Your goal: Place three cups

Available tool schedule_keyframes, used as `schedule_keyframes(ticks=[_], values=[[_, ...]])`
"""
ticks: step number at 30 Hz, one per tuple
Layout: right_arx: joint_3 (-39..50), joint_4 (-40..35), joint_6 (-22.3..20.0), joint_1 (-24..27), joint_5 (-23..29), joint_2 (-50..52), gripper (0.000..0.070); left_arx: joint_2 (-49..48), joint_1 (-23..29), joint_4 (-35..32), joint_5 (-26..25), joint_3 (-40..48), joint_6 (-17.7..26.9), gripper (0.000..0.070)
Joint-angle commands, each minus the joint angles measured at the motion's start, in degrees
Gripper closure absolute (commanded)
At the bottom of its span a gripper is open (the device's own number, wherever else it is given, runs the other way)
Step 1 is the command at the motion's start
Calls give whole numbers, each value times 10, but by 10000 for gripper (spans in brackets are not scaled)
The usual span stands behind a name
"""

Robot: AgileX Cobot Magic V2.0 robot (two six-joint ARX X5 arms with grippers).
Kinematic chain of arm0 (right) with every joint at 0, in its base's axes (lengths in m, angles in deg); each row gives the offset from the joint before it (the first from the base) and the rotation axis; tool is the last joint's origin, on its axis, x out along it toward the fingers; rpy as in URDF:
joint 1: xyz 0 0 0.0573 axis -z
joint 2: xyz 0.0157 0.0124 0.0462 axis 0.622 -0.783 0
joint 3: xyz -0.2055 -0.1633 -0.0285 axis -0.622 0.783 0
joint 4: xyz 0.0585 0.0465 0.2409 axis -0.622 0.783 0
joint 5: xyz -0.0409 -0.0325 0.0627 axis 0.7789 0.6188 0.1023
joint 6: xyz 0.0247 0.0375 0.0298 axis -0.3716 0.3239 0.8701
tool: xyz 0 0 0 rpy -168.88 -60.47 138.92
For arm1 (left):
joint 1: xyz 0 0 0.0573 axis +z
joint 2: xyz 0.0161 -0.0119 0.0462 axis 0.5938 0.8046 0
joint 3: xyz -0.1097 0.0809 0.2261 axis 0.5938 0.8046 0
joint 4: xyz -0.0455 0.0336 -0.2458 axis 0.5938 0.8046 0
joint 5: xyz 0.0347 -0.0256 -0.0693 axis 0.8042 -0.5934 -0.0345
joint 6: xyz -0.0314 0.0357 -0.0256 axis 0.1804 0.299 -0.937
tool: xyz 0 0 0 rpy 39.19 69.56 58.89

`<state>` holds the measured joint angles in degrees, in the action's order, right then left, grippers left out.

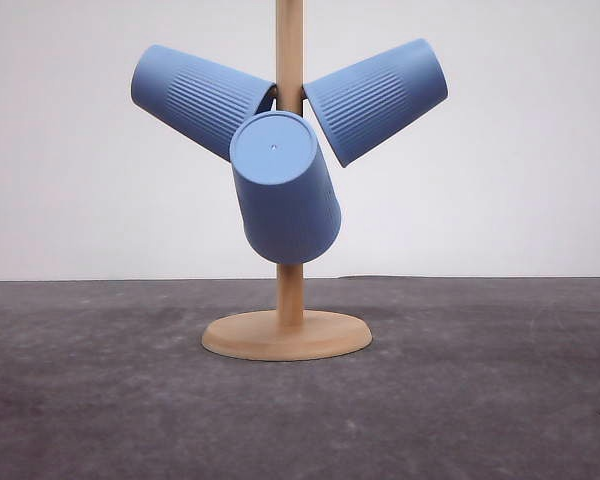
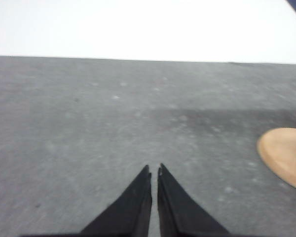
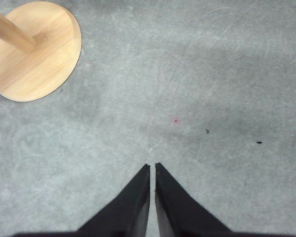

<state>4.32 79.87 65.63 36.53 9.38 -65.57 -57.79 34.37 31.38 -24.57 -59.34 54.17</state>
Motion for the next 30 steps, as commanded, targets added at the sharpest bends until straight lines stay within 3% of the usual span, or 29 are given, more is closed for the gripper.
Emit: schedule_keyframes(ticks=[1, 23, 24, 25, 27, 30], values=[[-6, -6, -3, -2, -2, -3, 685, -12, 3, -6, 8, 8, 10, 700], [-6, -9, -11, -1, 1, -3, 685, -9, 0, -3, 17, 8, 10, 700], [-6, -18, -66, -1, 9, -3, 685, -9, 0, -3, 17, 8, 10, 700], [-4, -28, -90, -1, 16, -3, 685, -9, 0, -3, 17, 8, 10, 700], [25, -95, -112, 2, 17, 26, 685, -9, 0, -3, 17, 8, 10, 700], [112, -225, -101, 2, 37, 99, 685, -9, 0, -2, 17, 8, 10, 700]])
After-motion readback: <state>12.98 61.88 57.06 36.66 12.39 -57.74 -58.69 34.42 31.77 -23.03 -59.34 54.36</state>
